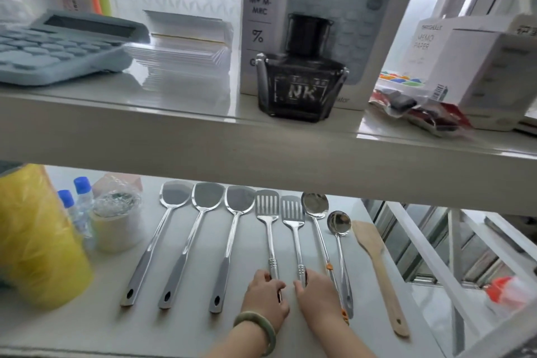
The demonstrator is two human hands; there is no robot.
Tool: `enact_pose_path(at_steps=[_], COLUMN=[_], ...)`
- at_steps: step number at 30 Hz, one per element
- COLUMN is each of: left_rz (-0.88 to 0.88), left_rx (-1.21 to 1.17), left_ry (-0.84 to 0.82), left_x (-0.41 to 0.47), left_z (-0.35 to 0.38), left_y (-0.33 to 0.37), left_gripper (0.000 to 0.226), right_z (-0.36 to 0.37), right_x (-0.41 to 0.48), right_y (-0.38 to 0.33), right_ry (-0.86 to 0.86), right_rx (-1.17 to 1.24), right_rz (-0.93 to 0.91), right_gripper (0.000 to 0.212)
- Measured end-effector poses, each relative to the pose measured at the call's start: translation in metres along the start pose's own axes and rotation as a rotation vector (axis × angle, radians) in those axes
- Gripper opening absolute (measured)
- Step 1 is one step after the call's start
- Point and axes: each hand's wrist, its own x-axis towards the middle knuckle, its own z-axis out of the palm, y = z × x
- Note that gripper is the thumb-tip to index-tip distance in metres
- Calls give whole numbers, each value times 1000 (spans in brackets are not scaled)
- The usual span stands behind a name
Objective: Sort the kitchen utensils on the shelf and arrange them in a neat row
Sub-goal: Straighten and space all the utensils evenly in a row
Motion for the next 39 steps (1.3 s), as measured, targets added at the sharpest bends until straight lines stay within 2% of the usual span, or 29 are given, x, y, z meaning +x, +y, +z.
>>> enact_pose_path(at_steps=[4,13,17,19,21,23,25,31,34,39], left_rz=[-23,-59,-42,5,63,119,172,185,141,111], left_rx=[-11,36,123,136,122,102,86,71,92,103], left_ry=[-20,32,126,169,166,143,99,-60,-51,-6], left_x=[1,10,12,11,9,8,6,4,9,16], left_z=[4,13,13,15,19,26,37,69,78,88], left_y=[9,10,14,21,32,46,62,103,113,125], left_gripper=[41,42,43,41,41,42,42,41,33,25], right_z=[-8,-11,-25,-35,-49,-56,-58,-63,-70,-77], right_x=[11,16,9,11,17,22,24,23,23,18], right_y=[13,20,27,43,62,81,91,96,102,115], right_ry=[-6,1,308,427,381,235,89,-19,-64,-81], right_rx=[-45,-36,112,172,186,152,103,58,43,21], right_rz=[9,-38,-197,-160,-18,109,157,94,66,10], right_gripper=[30,33,32,26,25,33,41,46,43,26])
